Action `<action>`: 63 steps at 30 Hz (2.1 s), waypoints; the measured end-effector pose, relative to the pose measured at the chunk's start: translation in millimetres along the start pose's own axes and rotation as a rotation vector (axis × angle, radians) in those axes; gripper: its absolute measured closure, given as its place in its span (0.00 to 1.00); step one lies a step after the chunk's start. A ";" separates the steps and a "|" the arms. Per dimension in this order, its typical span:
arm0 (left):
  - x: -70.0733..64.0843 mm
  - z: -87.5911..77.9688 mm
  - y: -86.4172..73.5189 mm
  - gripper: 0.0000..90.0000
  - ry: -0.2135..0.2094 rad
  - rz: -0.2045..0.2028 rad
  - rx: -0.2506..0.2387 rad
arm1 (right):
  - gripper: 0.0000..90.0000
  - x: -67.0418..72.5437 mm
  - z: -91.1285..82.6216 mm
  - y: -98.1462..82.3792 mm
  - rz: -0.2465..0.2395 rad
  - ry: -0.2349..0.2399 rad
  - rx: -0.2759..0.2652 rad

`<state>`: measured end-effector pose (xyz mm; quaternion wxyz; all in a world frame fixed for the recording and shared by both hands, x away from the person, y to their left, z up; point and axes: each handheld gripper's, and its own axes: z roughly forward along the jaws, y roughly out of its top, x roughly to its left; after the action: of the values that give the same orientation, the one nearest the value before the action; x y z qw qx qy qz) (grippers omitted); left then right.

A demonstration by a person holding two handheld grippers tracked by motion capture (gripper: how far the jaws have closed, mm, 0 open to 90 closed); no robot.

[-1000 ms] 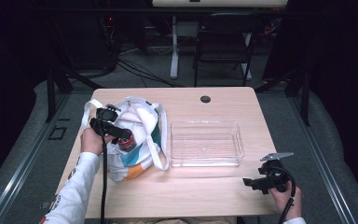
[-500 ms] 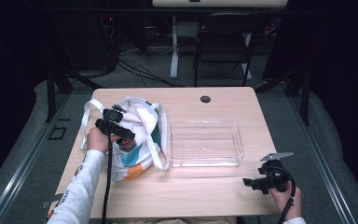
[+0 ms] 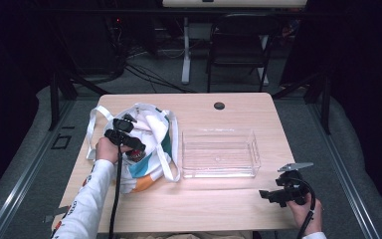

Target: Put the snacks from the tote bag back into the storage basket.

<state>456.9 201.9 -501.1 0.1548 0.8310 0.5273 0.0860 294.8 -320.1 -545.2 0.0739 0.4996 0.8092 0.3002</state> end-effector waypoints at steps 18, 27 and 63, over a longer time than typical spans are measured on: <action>-5.8 11.7 -1.4 0.25 0.032 0.030 0.046 | 0.15 0.0 -0.3 -0.1 -0.002 -0.001 -0.001; -7.1 8.6 -1.2 0.29 0.032 0.056 0.052 | 0.15 0.0 -0.4 0.0 -0.002 -0.002 -0.002; -6.4 -50.2 3.8 0.29 0.029 0.093 -0.010 | 0.15 0.0 -0.5 0.3 -0.002 -0.008 -0.002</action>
<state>442.0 202.9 -452.6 0.1469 0.8526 0.4898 0.1078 294.8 -320.1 -544.7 0.0777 0.5000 0.8091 0.2989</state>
